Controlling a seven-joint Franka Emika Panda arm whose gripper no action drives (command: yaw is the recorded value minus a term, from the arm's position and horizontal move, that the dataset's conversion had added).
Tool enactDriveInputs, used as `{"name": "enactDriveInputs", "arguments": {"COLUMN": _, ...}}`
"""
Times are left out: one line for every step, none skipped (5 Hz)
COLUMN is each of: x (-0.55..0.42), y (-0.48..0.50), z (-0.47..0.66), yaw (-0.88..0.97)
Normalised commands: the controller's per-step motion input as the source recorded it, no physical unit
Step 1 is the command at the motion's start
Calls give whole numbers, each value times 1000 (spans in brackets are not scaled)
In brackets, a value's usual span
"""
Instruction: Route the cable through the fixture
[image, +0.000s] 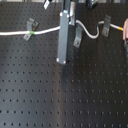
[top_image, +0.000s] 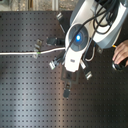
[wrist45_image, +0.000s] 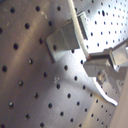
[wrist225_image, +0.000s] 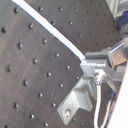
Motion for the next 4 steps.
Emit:
{"name": "enactDriveInputs", "arguments": {"x": -4, "y": 218, "z": 88, "yaw": 371}}
{"name": "enactDriveInputs", "arguments": {"x": -99, "y": 60, "z": 276, "yaw": 231}}
{"name": "enactDriveInputs", "arguments": {"x": -29, "y": 81, "z": 411, "yaw": 211}}
{"name": "enactDriveInputs", "arguments": {"x": 6, "y": 117, "z": 457, "yaw": 220}}
